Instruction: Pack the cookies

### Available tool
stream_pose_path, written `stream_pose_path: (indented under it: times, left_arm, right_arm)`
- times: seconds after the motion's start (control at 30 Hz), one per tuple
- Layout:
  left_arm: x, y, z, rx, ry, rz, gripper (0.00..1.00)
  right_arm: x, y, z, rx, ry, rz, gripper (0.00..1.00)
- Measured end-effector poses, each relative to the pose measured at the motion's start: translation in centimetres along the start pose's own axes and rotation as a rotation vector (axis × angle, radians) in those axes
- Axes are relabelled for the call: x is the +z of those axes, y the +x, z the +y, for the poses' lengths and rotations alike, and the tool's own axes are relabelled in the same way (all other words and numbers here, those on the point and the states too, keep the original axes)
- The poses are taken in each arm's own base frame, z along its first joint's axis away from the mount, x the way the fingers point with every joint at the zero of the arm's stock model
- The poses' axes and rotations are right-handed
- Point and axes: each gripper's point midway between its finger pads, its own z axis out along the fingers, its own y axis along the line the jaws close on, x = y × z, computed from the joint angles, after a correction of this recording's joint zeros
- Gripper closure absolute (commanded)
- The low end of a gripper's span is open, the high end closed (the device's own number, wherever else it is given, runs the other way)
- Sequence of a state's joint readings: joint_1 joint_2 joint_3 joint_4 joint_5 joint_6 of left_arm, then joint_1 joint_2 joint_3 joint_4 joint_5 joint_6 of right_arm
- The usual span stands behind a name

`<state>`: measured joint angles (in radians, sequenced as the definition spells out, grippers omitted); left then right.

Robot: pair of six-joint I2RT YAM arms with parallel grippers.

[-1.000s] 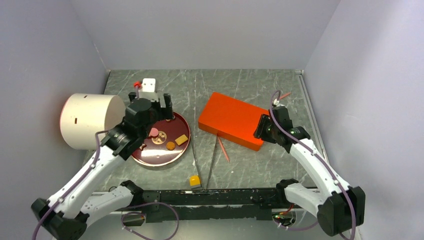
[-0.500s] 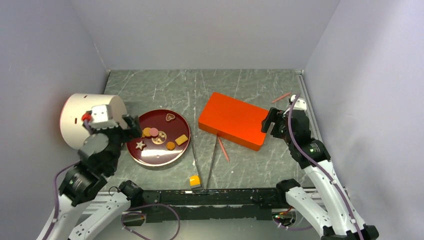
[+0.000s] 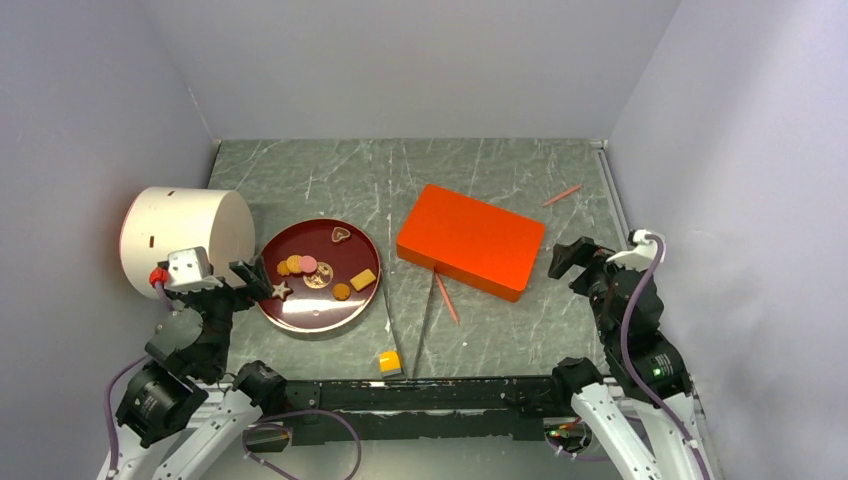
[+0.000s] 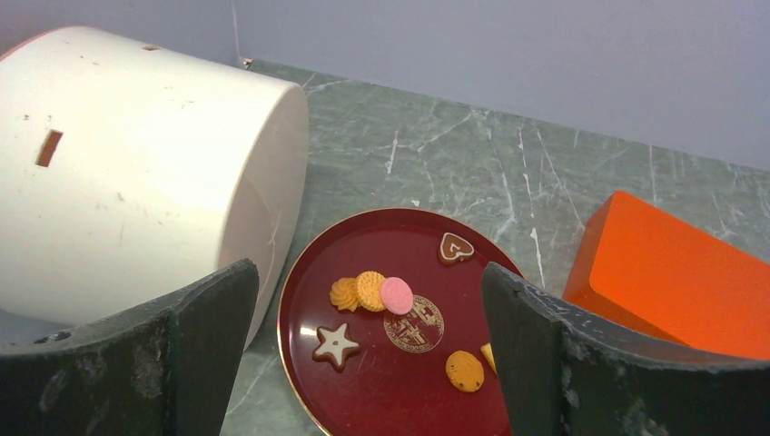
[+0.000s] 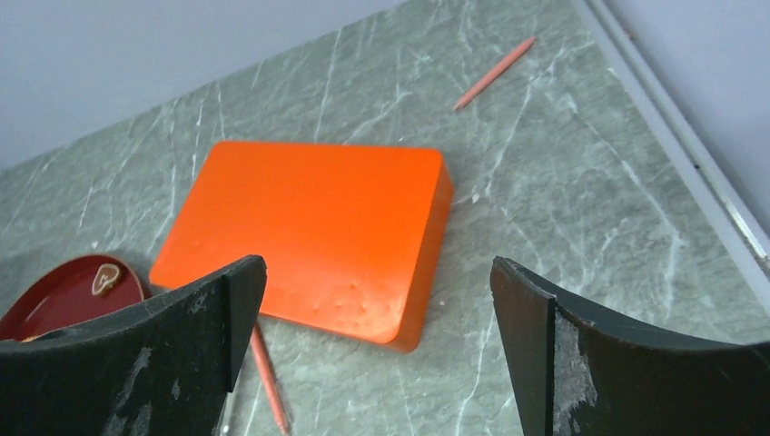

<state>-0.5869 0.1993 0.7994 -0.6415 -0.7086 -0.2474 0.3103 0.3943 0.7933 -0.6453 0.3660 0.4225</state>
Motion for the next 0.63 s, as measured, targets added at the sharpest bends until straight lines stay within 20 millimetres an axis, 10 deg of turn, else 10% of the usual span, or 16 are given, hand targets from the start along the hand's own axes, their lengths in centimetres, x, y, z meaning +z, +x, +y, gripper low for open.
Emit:
stream_pose_path:
  times: [0.63]
  left_arm:
    - [0.3, 2.3, -0.4, -0.009, 0.031, 0.003, 0.03]
  right_arm:
    - [-0.3, -0.9, -2.1, -0.066, 0.078, -0.079, 0.00]
